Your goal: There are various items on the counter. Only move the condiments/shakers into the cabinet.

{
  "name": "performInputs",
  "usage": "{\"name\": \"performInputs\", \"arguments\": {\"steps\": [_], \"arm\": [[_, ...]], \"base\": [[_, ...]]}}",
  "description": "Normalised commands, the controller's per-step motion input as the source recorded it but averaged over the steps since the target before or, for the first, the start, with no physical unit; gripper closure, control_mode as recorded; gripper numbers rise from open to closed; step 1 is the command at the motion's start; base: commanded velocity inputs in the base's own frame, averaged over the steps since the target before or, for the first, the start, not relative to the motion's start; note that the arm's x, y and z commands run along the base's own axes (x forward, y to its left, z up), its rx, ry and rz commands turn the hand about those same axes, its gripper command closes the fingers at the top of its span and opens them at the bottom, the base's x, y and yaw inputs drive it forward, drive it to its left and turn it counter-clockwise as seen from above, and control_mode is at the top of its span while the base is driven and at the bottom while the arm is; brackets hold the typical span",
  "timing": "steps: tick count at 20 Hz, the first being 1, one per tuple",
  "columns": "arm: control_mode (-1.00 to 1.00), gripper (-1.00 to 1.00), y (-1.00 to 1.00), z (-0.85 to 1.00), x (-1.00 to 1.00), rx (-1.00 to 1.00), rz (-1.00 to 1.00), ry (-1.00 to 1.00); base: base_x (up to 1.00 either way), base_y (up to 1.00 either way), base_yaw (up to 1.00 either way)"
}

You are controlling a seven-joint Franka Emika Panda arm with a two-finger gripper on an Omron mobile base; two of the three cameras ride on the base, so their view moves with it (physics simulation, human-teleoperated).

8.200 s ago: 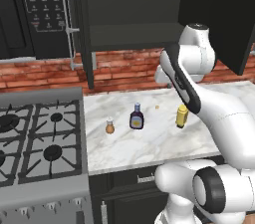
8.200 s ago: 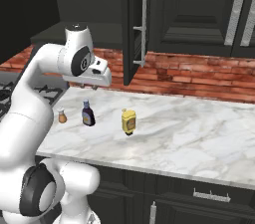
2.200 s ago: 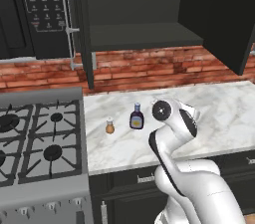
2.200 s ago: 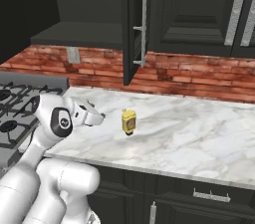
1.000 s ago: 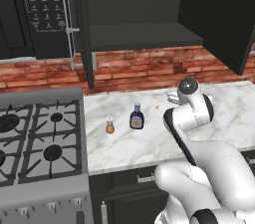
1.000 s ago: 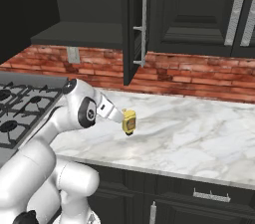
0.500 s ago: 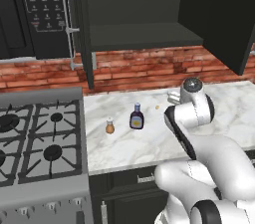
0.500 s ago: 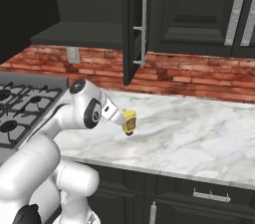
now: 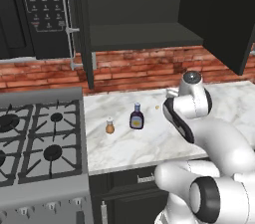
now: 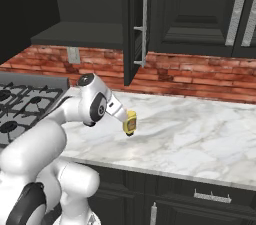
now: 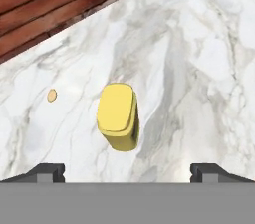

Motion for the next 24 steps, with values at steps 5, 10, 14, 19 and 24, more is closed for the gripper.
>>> {"name": "performInputs", "arguments": {"steps": [5, 10, 14, 19, 24], "arm": [[-1.0, -1.0, 0.0, -0.11, 0.14, -0.02, 0.0, 0.1], [-1.0, -1.0, 0.0, -0.18, 0.01, -0.02, 0.0, 0.13], [-1.0, -1.0, 0.0, -0.06, 0.0, 0.0, 0.0, 0.03], [-1.0, -1.0, -0.03, -0.11, 0.0, -0.01, 0.0, -0.01], [-1.0, -1.0, -0.08, -0.01, 0.06, 0.0, 0.0, -0.02]], "base": [[0.0, 0.0, 0.0], [0.0, 0.0, 0.0], [0.0, 0.0, 0.0], [0.0, 0.0, 0.0], [0.0, 0.0, 0.0]]}}
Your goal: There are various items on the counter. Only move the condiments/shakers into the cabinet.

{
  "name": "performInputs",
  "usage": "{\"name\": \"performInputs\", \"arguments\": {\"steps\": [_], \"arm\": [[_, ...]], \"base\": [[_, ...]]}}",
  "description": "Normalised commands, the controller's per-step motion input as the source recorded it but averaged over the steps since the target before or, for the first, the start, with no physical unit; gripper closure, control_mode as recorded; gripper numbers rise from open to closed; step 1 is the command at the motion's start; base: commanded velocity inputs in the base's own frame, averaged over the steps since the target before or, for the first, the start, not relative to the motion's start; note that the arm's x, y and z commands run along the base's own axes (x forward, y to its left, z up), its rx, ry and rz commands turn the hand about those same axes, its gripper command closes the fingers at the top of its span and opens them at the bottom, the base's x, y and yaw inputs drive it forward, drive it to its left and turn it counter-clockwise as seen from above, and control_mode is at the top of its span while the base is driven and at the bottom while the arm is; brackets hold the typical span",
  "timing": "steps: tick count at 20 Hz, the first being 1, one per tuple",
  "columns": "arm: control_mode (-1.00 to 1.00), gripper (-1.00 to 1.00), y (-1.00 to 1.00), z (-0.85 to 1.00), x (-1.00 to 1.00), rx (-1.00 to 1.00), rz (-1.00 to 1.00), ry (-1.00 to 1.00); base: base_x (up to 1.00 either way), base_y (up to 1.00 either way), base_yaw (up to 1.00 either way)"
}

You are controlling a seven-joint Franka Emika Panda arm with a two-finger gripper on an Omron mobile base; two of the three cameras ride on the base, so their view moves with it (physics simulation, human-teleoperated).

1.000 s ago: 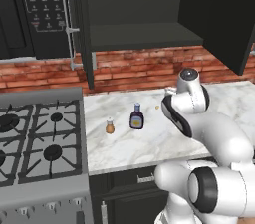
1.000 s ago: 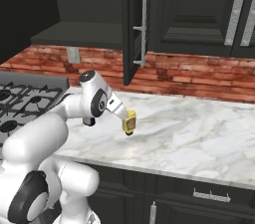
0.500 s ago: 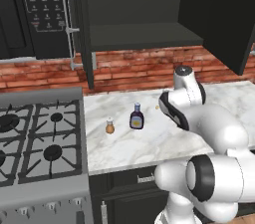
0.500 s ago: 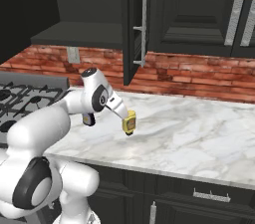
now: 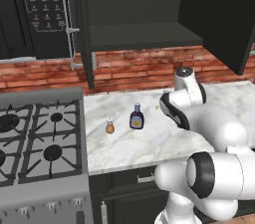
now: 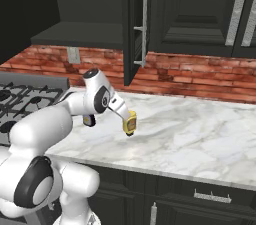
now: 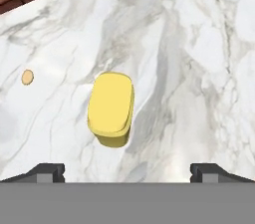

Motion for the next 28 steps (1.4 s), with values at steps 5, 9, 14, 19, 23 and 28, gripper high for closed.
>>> {"name": "performInputs", "arguments": {"steps": [5, 9, 14, 19, 23, 28], "arm": [[-1.0, -1.0, -0.09, -0.06, 0.21, 0.0, 0.0, 0.0], [-1.0, -1.0, -0.01, -0.08, 0.31, 0.0, 0.0, 0.0], [-1.0, -1.0, 0.0, -0.09, 0.36, 0.0, 0.0, 0.0], [-1.0, -1.0, -0.17, -0.2, 0.04, 0.0, 0.02, 0.0], [-1.0, -1.0, -0.19, -0.17, 0.0, 0.0, 0.02, 0.0], [-1.0, -1.0, -0.02, -0.11, 0.04, 0.0, 0.0, 0.0]], "base": [[0.0, 0.0, 0.0], [0.0, 0.0, 0.0], [0.0, 0.0, 0.0], [0.0, 0.0, 0.0], [0.0, 0.0, 0.0], [0.0, 0.0, 0.0]]}}
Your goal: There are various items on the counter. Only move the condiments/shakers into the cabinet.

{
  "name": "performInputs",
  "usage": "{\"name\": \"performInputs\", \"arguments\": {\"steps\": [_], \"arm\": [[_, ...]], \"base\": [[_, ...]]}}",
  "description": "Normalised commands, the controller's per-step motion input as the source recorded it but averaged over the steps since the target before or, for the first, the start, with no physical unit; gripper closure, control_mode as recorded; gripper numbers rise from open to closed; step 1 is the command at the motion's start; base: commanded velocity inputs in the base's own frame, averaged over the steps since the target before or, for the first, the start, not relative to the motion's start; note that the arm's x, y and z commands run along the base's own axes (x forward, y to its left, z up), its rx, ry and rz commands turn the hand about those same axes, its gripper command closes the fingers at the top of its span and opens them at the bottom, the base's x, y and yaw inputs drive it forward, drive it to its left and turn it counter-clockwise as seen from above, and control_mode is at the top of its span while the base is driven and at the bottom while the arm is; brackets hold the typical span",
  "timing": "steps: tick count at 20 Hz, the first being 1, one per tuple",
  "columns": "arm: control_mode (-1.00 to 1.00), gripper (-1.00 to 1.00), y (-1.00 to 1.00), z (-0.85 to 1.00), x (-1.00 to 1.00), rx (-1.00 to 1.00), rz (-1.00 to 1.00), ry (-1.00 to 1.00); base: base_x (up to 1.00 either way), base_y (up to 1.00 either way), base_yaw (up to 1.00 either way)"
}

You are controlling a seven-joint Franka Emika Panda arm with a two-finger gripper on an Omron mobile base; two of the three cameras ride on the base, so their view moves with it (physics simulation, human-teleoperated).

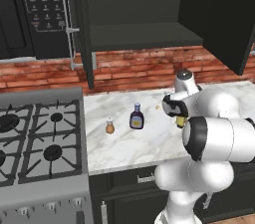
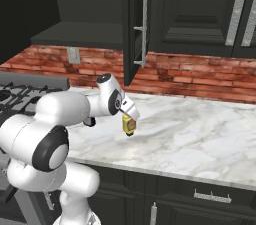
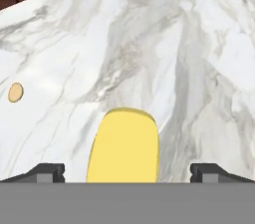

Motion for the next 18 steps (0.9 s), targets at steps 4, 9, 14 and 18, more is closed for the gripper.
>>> {"name": "performInputs", "arguments": {"steps": [4, 9, 14, 18], "arm": [[-1.0, -1.0, 0.0, -0.12, 0.12, 0.0, 0.0, 0.0], [-1.0, -1.0, 0.0, -0.09, 0.1, 0.0, 0.0, 0.0], [-1.0, -1.0, 0.0, -0.15, 0.02, 0.0, 0.0, 0.0], [-1.0, 1.0, 0.0, -0.04, 0.0, 0.0, 0.0, 0.0]], "base": [[0.0, 0.0, 0.0], [0.0, 0.0, 0.0], [0.0, 0.0, 0.0], [0.0, 0.0, 0.0]]}}
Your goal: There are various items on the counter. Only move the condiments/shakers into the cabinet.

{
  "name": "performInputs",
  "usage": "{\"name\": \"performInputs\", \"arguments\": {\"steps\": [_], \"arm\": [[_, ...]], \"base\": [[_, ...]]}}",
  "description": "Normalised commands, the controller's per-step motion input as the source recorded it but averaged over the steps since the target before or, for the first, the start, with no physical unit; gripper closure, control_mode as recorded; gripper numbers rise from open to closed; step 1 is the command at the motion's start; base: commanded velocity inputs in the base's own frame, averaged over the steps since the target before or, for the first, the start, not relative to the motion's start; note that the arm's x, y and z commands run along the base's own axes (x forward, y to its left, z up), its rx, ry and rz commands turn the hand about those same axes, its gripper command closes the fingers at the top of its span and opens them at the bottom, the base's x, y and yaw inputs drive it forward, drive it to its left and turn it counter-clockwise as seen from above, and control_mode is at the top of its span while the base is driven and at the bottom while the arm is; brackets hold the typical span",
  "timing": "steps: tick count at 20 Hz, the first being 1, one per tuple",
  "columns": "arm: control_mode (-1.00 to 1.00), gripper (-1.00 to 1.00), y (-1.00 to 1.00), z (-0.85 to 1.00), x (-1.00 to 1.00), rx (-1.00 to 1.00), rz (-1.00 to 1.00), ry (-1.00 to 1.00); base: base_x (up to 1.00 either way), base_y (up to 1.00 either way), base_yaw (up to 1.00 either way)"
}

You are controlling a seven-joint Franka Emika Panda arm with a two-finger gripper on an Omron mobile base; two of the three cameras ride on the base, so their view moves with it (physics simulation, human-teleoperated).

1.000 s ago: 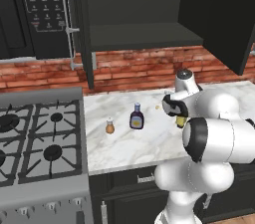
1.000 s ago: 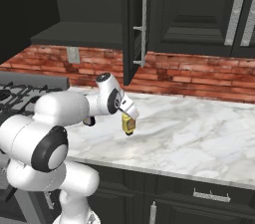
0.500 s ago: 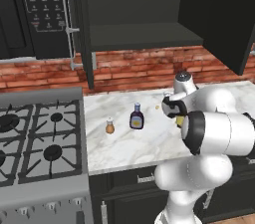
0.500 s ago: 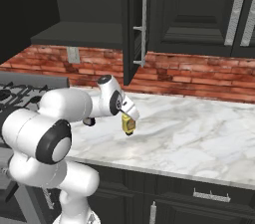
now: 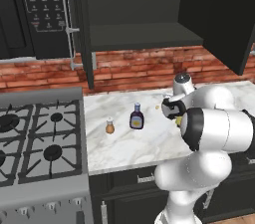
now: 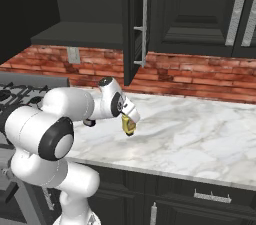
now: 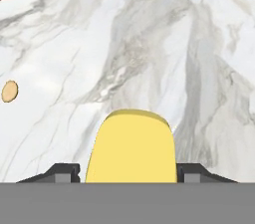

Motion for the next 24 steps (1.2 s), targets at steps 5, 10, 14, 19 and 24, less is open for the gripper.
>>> {"name": "performInputs", "arguments": {"steps": [5, 10, 14, 19, 24], "arm": [[-1.0, 1.0, 0.0, 0.0, 0.0, 0.0, 0.0, 0.0], [-1.0, 1.0, -0.02, 0.19, -0.16, 0.0, 0.04, -0.1], [-1.0, 1.0, 0.0, 0.78, -0.3, 0.0, 0.02, -0.11], [-1.0, 1.0, 0.04, 0.95, -0.2, -0.01, 0.0, -0.02], [-1.0, 1.0, 0.17, 0.9, -0.01, -0.04, 0.0, 0.0]], "base": [[0.0, 0.0, 0.0], [0.0, 0.0, 0.0], [0.0, 0.0, 0.0], [0.0, 0.0, 0.0], [0.0, 0.0, 0.0]]}}
